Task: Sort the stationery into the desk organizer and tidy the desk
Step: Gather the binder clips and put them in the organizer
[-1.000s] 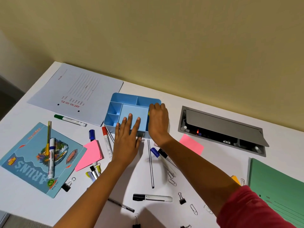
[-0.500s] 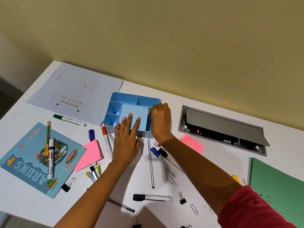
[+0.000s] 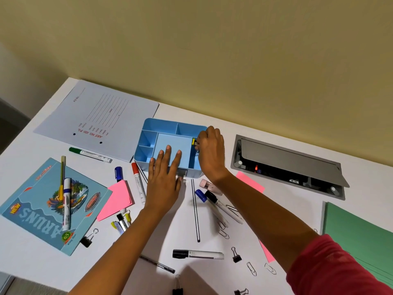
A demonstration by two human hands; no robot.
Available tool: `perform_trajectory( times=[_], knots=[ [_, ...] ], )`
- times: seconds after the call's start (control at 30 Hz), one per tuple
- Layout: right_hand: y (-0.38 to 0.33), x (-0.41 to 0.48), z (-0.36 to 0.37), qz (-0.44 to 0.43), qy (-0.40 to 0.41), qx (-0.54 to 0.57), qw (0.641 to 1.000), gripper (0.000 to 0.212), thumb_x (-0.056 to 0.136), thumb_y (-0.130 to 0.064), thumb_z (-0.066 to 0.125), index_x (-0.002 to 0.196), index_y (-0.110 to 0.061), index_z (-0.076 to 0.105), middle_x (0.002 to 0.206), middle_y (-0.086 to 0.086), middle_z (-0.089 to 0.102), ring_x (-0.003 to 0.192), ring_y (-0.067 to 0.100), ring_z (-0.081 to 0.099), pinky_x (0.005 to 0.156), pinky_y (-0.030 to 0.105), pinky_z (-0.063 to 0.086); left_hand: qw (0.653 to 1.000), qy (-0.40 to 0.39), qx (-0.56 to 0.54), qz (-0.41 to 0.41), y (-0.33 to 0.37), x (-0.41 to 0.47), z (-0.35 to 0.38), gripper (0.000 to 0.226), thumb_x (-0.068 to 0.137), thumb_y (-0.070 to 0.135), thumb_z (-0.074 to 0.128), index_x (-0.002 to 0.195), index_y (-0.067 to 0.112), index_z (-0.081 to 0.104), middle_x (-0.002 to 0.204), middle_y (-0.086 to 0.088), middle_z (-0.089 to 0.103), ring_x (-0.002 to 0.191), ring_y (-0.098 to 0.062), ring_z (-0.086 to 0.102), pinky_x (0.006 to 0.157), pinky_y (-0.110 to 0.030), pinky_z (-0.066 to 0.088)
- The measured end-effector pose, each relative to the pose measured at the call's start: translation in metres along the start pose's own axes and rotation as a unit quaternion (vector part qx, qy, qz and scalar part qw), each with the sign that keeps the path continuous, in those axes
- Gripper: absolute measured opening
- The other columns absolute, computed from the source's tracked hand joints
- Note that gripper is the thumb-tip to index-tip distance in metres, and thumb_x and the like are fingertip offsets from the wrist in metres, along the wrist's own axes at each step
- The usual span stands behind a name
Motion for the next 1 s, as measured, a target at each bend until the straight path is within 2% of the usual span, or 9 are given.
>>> perform_trajectory(
  times=[0.2,0.4,0.57,0.63,0.7,0.8,0.9,1.0],
  knots=[
    [0.003,-0.004,0.002,0.005,0.014,0.027,1.000,0.036,0.077,-0.005,0.074,0.109,-0.005,0.057,0.106,0.016,0.057,0.093,0.029,0.050,0.078,0.036,0.045,1.000,0.006,-0.001,0.005,0.000,-0.001,0.000,0.075,0.089,0.028,0.061,0.151,0.022,0.020,0.159,-0.008,0.008,0.147,-0.028,0.006,0.118,-0.042,-0.003],
    [0.012,-0.017,-0.018,0.018,0.103,0.078,0.991,0.031,0.071,-0.008,0.079,0.096,-0.007,0.061,0.091,0.012,0.059,0.082,0.027,0.052,0.067,0.033,0.046,1.000,0.013,-0.003,0.017,-0.001,-0.001,0.001,0.075,0.087,0.026,0.063,0.150,0.020,0.022,0.159,-0.010,0.011,0.147,-0.030,0.007,0.117,-0.043,-0.001],
    [0.043,-0.064,-0.030,0.081,0.131,0.157,0.976,0.021,0.079,-0.007,0.073,0.096,-0.009,0.061,0.097,0.008,0.057,0.090,0.025,0.052,0.074,0.032,0.047,1.000,0.008,-0.004,0.025,-0.003,0.000,0.001,0.078,0.085,0.024,0.065,0.150,0.020,0.022,0.159,-0.010,0.012,0.147,-0.030,0.007,0.117,-0.044,-0.001],
    [0.057,-0.094,-0.031,0.084,0.166,0.178,0.966,0.017,0.080,-0.005,0.071,0.093,-0.006,0.061,0.095,0.010,0.059,0.087,0.023,0.053,0.071,0.030,0.045,1.000,0.002,-0.005,0.024,-0.003,0.000,0.001,0.080,0.084,0.023,0.067,0.150,0.021,0.023,0.159,-0.010,0.013,0.146,-0.031,0.008,0.117,-0.044,-0.001],
    [0.072,-0.124,-0.032,0.095,0.185,0.162,0.964,0.016,0.077,-0.003,0.072,0.089,-0.003,0.062,0.091,0.013,0.062,0.083,0.027,0.055,0.068,0.032,0.046,1.000,-0.005,-0.007,0.029,-0.003,0.000,0.001,0.082,0.082,0.023,0.070,0.150,0.021,0.023,0.158,-0.011,0.014,0.146,-0.032,0.010,0.116,-0.046,0.001],
    [0.097,-0.171,-0.029,0.168,0.156,0.150,0.962,0.020,0.076,0.000,0.074,0.091,-0.006,0.062,0.096,0.011,0.061,0.088,0.028,0.055,0.071,0.039,0.051,0.999,-0.015,-0.005,0.046,-0.004,0.000,0.000,0.085,0.080,0.022,0.073,0.149,0.019,0.024,0.157,-0.014,0.016,0.145,-0.036,0.014,0.115,-0.050,0.005],
    [0.123,-0.224,-0.027,0.241,0.151,0.144,0.948,0.027,0.076,0.003,0.072,0.098,-0.009,0.060,0.099,0.009,0.058,0.092,0.023,0.052,0.073,0.027,0.044,0.997,-0.025,0.013,0.066,-0.006,0.001,-0.003,0.084,0.079,0.022,0.073,0.148,0.016,0.026,0.156,-0.017,0.018,0.143,-0.039,0.017,0.114,-0.052,0.008],
    [0.151,-0.270,-0.032,0.311,0.166,0.115,0.929,0.025,0.079,0.000,0.070,0.102,-0.004,0.062,0.100,0.016,0.059,0.094,0.031,0.054,0.073,0.029,0.040,0.996,-0.036,0.022,0.072,-0.007,0.002,-0.003,0.084,0.080,0.023,0.073,0.149,0.016,0.025,0.157,-0.017,0.016,0.144,-0.039,0.015,0.115,-0.051,0.005]
  ],
)
Point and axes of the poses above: each hand's wrist, its own x-axis towards the middle knuckle, its own z-axis out of the palm, y = z × x, the point moved 3 cm from there along x, towards the middle knuckle
